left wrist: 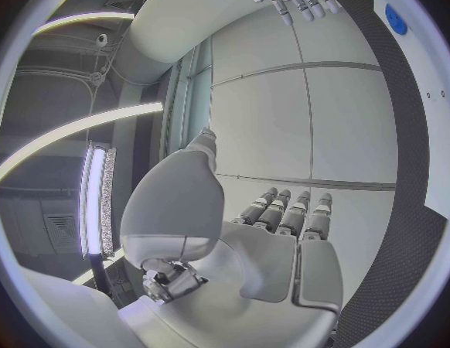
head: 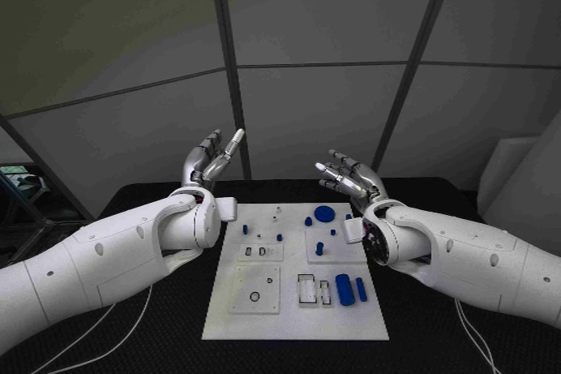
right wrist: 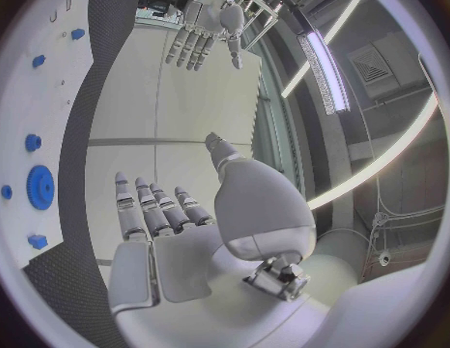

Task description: Assemble the parts on the task board

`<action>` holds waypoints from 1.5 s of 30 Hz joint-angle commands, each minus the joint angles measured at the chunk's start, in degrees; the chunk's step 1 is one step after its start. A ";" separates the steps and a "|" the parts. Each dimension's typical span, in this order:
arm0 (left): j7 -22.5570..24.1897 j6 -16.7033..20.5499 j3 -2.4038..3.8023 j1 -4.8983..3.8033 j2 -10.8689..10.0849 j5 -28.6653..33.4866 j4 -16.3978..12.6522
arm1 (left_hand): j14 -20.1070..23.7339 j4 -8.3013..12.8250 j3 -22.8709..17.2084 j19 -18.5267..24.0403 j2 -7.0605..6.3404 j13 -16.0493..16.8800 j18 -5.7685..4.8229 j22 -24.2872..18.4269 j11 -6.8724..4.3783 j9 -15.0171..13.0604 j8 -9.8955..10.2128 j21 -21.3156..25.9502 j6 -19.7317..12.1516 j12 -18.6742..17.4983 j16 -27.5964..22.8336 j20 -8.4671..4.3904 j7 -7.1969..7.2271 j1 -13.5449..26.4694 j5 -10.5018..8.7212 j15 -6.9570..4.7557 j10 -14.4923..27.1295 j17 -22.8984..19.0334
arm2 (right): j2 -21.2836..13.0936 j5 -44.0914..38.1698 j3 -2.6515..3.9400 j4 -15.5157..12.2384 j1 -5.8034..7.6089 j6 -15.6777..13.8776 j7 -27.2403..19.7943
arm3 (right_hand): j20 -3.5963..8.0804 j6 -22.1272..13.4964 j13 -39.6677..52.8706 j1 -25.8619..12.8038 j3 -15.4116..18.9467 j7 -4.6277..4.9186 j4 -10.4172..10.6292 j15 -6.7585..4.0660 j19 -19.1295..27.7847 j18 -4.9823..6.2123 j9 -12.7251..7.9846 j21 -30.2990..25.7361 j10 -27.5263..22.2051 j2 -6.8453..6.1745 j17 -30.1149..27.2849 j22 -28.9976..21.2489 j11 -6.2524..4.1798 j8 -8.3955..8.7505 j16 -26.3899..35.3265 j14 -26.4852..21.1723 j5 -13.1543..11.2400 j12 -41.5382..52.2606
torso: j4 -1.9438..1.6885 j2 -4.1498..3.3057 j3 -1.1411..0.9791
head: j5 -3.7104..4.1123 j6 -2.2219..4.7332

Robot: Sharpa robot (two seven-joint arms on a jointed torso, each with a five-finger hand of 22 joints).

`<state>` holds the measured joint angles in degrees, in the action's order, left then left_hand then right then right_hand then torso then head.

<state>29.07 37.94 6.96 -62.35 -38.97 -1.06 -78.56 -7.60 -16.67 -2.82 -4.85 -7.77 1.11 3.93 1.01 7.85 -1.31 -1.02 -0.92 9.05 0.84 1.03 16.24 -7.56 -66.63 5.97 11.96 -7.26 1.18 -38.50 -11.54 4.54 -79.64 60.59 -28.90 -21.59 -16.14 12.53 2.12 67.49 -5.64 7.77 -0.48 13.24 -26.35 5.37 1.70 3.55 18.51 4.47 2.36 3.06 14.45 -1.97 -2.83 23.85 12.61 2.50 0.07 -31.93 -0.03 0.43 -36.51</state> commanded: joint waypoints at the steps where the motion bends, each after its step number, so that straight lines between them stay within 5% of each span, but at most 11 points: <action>1: 1.72 -2.51 0.08 -0.11 0.07 -1.39 0.03 | -1.17 -0.40 -0.29 -0.97 0.07 0.16 1.94 0.31 1.13 -0.12 -0.41 -0.59 0.77 0.43 0.43 0.49 -3.23 -1.62 0.15 0.85 -0.80 0.23 | 0.75 -8.02 0.50 1.32 0.21 9.85 4.60 | -0.38 19.54 1.76 7.57 -1.38 8.07 -4.58 -1.71 -16.19 3.87 2.10 4.27 25.35 -0.47 1.54 1.72 -1.05 -4.04 -4.01 25.11 0.85 4.31 | 0.01 -0.02 0.00 | 0.00 0.00; 6: 1.72 -2.51 0.08 -0.11 0.07 -1.39 0.03 | -10.02 -0.34 -0.97 -6.62 0.90 0.77 3.18 1.57 3.36 -0.63 -1.17 -2.84 4.98 1.35 2.65 0.67 -5.01 -4.02 -0.15 1.71 -6.32 1.32 | 1.18 -9.25 0.82 2.04 0.25 11.40 5.36 | 0.05 31.81 1.54 8.98 -2.40 6.16 -6.40 -3.70 -20.38 5.20 2.61 5.56 34.18 -0.92 1.34 1.56 -2.97 -5.74 -4.34 31.67 0.66 4.93 | 0.01 -0.02 0.00 | 0.00 0.00; 7: 0.65 -5.60 0.03 -0.09 -2.64 -1.31 -1.37 | -13.29 -0.18 -1.18 -9.36 1.27 1.07 3.02 2.15 4.27 -0.81 -1.49 -3.94 6.70 1.92 3.53 0.54 -5.40 -4.76 -0.22 1.94 -9.25 1.64 | -0.65 -26.61 0.82 2.93 0.25 5.13 3.83 | 0.27 34.12 1.40 9.02 -2.77 5.82 -6.66 -4.06 -21.31 5.21 2.52 5.76 35.50 -0.97 1.24 1.45 -3.29 -5.75 -4.12 32.87 0.65 4.64 | 0.03 -0.49 0.15 | 0.76 -1.09; 9: 0.50 -6.12 0.01 -0.08 -3.13 -1.31 -1.71 | -23.14 -0.05 -1.68 -19.88 2.22 2.06 3.55 4.32 6.16 -1.51 -2.84 -8.26 12.72 4.22 6.24 0.42 -6.37 -6.62 -0.42 1.24 -19.02 2.60 | -1.27 -30.15 0.82 2.63 0.25 4.94 4.16 | 1.13 37.37 1.36 8.93 -3.74 5.16 -7.16 -4.92 -23.57 5.22 2.27 6.41 38.42 -1.36 1.25 1.36 -4.21 -5.55 -3.99 35.71 0.52 4.15 | 0.03 -0.64 0.14 | 0.80 -1.22; 11: 0.39 -6.63 -0.01 -0.07 -3.60 -1.31 -2.09 | -33.67 0.21 -1.83 -29.47 2.68 2.68 4.40 6.16 6.68 -2.04 -4.06 -12.39 18.46 6.39 8.93 0.40 -6.25 -8.28 -0.56 0.55 -28.04 3.52 | -1.92 -33.81 0.82 2.24 0.25 4.91 4.62 | 1.95 39.44 1.46 8.78 -4.76 4.64 -7.50 -5.81 -25.60 5.34 2.23 7.10 41.03 -1.79 1.44 1.40 -5.11 -5.54 -4.32 38.47 0.34 3.97 | -0.03 -0.84 0.05 | 0.79 -1.28; 13: 0.26 -7.12 -0.04 -0.05 -4.05 -1.32 -2.54 | -39.49 0.79 -1.77 -35.06 3.46 3.03 5.90 7.04 5.39 -2.49 -5.25 -15.06 24.90 8.51 10.68 0.21 -6.25 -9.71 -0.70 -0.99 -37.20 4.02 | -2.55 -36.90 0.82 1.81 0.26 4.96 5.12 | 2.66 40.98 1.44 8.43 -6.01 4.22 -7.66 -6.37 -27.15 5.39 2.16 7.52 42.92 -2.15 1.48 1.34 -5.69 -5.30 -4.21 40.42 0.39 3.36 | -0.02 -1.11 0.04 | 0.76 -1.39; 16: 0.04 -7.75 -0.06 -0.02 -4.84 -1.36 -3.46 | -44.45 1.86 -1.46 -39.21 4.17 3.07 6.63 7.44 3.92 -3.54 -7.97 -16.72 36.55 9.79 11.72 -0.35 -6.64 -11.03 -0.78 -2.42 -42.17 4.58 | -3.65 -41.31 0.82 1.02 0.26 5.18 6.04 | 3.35 42.34 1.47 8.03 -7.50 3.85 -7.81 -7.06 -28.67 5.37 2.14 7.94 44.87 -2.71 1.59 1.29 -6.14 -4.96 -4.09 42.43 0.54 2.70 | -0.16 -1.54 0.07 | 0.95 -1.43; 18: -0.14 -8.22 -0.07 0.00 -5.35 -1.43 -4.12 | -47.57 2.71 -1.06 -41.65 4.70 2.95 6.67 7.56 3.17 -3.39 -8.40 -17.52 38.92 9.99 12.02 -1.07 -6.08 -11.74 -0.81 -3.28 -44.82 5.10 | -4.45 -43.99 0.83 0.42 0.26 5.47 6.79 | 3.95 43.36 1.49 7.57 -8.64 3.63 -7.80 -7.60 -30.05 5.37 2.15 8.41 46.31 -3.28 1.76 1.32 -6.52 -4.68 -4.08 44.15 0.54 2.16 | -0.27 -1.79 0.09 | 1.04 -1.57; 29: -1.23 -10.69 -0.09 0.25 -9.56 -2.93 -9.36 | -56.28 5.49 0.22 -48.42 6.22 3.15 6.65 7.52 1.05 -2.59 -8.02 -19.02 44.60 9.28 11.56 -3.56 -4.40 -13.43 -0.79 -5.80 -52.67 8.29 | -7.55 -56.81 0.88 -2.28 0.44 7.50 13.68 | 7.54 46.86 1.60 6.68 -11.64 2.29 -7.44 -10.77 -38.45 5.27 2.28 12.84 50.98 -5.85 4.41 2.79 -8.19 -3.53 -6.39 54.42 0.32 1.08 | -0.87 -3.87 0.37 | 1.91 -1.14; 37: -1.64 -12.17 -0.09 0.31 -11.87 -3.03 -13.49 | -56.69 5.71 0.37 -48.80 6.32 3.09 6.63 7.43 1.03 -2.52 -7.71 -18.98 44.76 8.84 11.26 -3.67 -4.42 -13.47 -0.81 -5.86 -52.86 8.62 | -6.08 -67.46 0.91 -1.43 3.09 11.27 20.95 | 10.46 46.42 1.43 6.99 -10.77 1.93 -7.47 -12.32 -44.98 5.09 2.11 18.42 47.12 -7.98 8.40 5.46 -8.48 -1.99 -11.11 62.49 -0.15 0.95 | -1.62 -5.74 0.82 | 2.55 -0.36; 45: -1.81 -14.23 -0.08 0.33 -13.42 -3.02 -16.66 | -56.40 5.98 0.85 -49.05 6.38 2.90 6.55 7.17 1.31 -2.41 -6.84 -18.67 44.40 7.72 10.16 -3.61 -4.63 -13.22 -0.82 -5.61 -52.37 9.00 | -3.50 -76.93 0.92 0.48 6.25 15.27 26.01 | 11.39 45.45 1.44 7.77 -8.94 1.15 -6.05 -13.02 -48.88 4.88 2.18 26.64 44.43 -8.37 20.24 10.13 -8.86 -1.77 -29.65 62.51 -0.39 1.41 | -2.72 -7.22 1.44 | 3.45 -0.33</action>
<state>27.37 26.32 6.84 -61.95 -52.29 -3.49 -94.86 -63.90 -10.87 -2.04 -53.65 -1.57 4.05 11.07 8.22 8.85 -3.78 -8.05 -19.75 53.45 8.75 11.32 12.61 -12.06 -79.56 5.44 6.24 -59.79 10.12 -42.24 -81.39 5.43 -79.38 66.53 -17.08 0.34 -4.71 58.15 3.66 74.87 -14.75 9.26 -6.56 0.51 -74.87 9.81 3.85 29.54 63.14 -3.68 21.82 12.81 5.72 -3.94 -31.17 83.87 12.49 3.75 -2.10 -38.39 1.10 3.69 -36.79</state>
